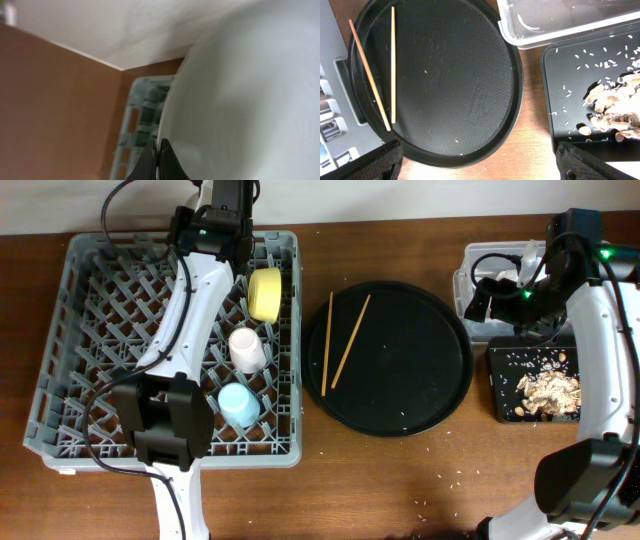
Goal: Sort waste into correct bins and load items into the dishwasher rack
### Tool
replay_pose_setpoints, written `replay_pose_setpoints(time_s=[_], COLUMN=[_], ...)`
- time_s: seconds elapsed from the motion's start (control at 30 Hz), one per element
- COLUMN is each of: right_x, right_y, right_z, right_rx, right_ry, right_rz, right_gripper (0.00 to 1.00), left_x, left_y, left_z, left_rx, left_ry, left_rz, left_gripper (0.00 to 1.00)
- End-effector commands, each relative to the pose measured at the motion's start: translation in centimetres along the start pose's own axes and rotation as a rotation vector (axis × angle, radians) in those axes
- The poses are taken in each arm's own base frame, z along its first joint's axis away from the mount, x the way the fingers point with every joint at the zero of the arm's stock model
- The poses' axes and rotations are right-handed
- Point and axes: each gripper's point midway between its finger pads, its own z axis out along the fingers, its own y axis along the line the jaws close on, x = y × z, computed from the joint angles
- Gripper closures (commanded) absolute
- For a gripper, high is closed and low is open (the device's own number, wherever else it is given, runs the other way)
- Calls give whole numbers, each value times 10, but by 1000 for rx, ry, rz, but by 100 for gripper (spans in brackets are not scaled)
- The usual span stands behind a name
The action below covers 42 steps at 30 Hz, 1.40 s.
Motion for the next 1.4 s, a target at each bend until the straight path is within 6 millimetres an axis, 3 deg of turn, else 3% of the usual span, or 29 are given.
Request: replay_pose_setpoints(time_s=[0.0, 0.13, 0.33, 0.4, 0.5, 0.57, 0.73, 0.87, 0.97, 1.03, 1.1, 1.2, 1.37], right_x=[-4, -4, -4, -4, -4, -4, -4, -4, -4, -4, -4, -4, -4], right_y=[0, 0, 0, 0, 0, 0, 0, 0, 0, 0, 0, 0, 0], right_z=[-9, -9, -9, -9, -9, -9, -9, -9, -9, -9, -9, -9, -9], right_rx=[6, 6, 6, 6, 6, 6, 6, 6, 6, 6, 6, 6, 6], right_ry=[-32, -32, -32, -32, -32, -32, -32, -32, -32, -32, -32, -32, -32], right_rz=[3, 3, 3, 3, 3, 3, 3, 3, 3, 3, 3, 3, 3], right_gripper=[2, 1, 1, 1, 2, 2, 2, 1, 2, 2, 2, 2, 2], left_x=[12, 12, 5, 9, 17, 18, 11, -12, -27, -28, -21, 6, 49], left_y=[8, 9, -42, -49, -60, -70, -76, -76, -82, -99, -120, -166, -254], left_z=[9, 10, -11, -14, -16, -16, -21, -58, -101, -138, -166, -204, -236], left_rx=[-131, -137, 55, 90, 152, 212, 269, 490, 730, 915, 1029, 1102, 1142], left_ry=[52, 55, 6, 15, 33, 34, 20, -1, -6, 29, 62, 148, 237], left_rz=[38, 37, 102, 131, 164, 146, 59, -68, -163, -212, -177, -60, 135], left_gripper=[100, 100, 99, 89, 58, 48, 44, 42, 42, 42, 43, 43, 52])
